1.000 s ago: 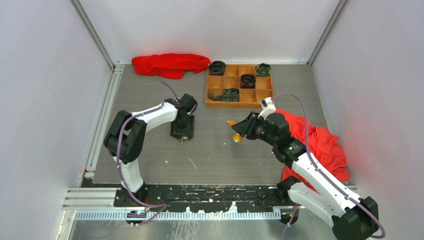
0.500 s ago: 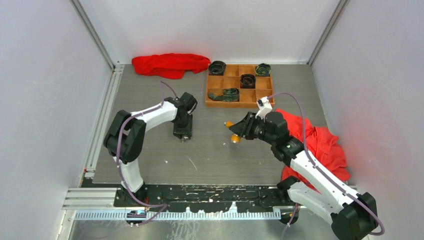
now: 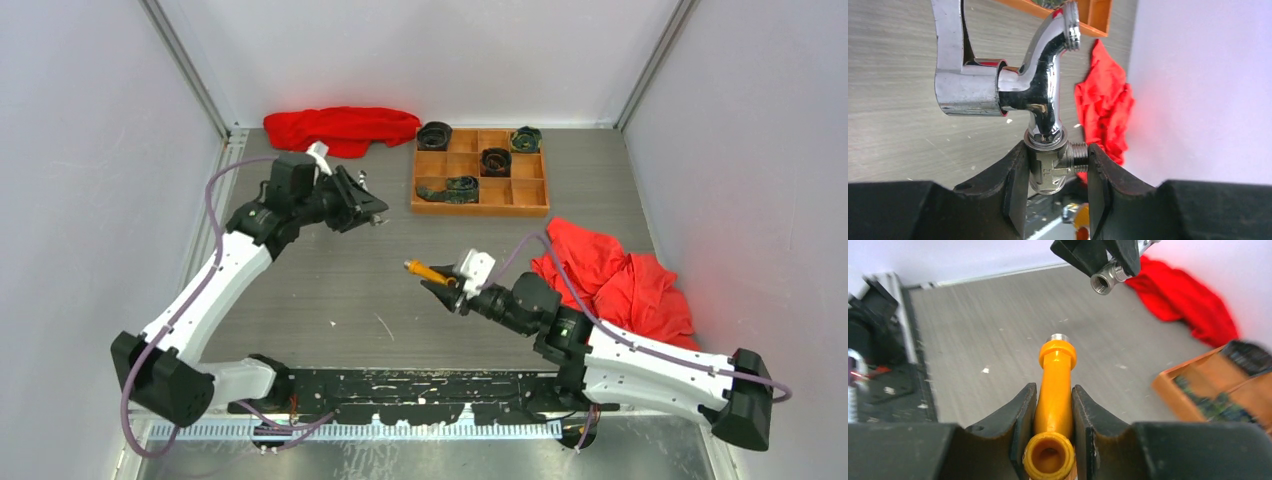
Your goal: Install the water faucets
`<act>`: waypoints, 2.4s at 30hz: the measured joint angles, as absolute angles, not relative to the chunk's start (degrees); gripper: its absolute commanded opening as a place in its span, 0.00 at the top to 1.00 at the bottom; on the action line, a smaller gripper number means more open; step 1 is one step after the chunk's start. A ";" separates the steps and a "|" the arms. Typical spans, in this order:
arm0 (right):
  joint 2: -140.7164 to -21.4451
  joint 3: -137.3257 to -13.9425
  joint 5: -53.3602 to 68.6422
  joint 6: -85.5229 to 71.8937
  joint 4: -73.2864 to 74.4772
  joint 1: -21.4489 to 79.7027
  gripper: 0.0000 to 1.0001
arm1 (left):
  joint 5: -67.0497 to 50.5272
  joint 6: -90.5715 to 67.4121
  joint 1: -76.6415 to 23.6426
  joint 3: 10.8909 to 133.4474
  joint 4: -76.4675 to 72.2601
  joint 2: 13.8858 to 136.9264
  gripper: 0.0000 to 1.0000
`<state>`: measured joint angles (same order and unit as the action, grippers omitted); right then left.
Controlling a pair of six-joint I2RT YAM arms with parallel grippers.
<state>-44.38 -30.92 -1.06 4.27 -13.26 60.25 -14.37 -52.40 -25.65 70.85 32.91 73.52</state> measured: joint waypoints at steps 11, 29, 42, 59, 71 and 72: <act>-63.11 -24.32 -23.59 51.29 -41.69 75.70 1.00 | -22.15 -74.35 -23.18 56.27 25.10 65.93 1.00; -84.86 -31.40 -35.29 84.03 -69.69 81.65 0.99 | -15.29 -86.87 -23.18 40.05 7.66 49.98 1.00; -85.93 -31.40 -36.84 87.02 -69.87 81.71 1.00 | -14.90 -86.76 -23.18 40.05 7.11 49.12 1.00; -88.55 -33.54 -36.99 87.11 -70.17 80.40 1.00 | -14.96 -86.76 -23.18 40.03 7.27 47.07 1.00; -88.55 -33.54 -36.86 86.87 -70.24 79.70 1.00 | -14.98 -86.30 -23.18 40.03 7.42 46.76 1.00; -88.55 -33.54 -36.80 86.87 -70.24 79.70 1.00 | -15.00 -86.24 -23.18 40.03 7.46 46.76 1.00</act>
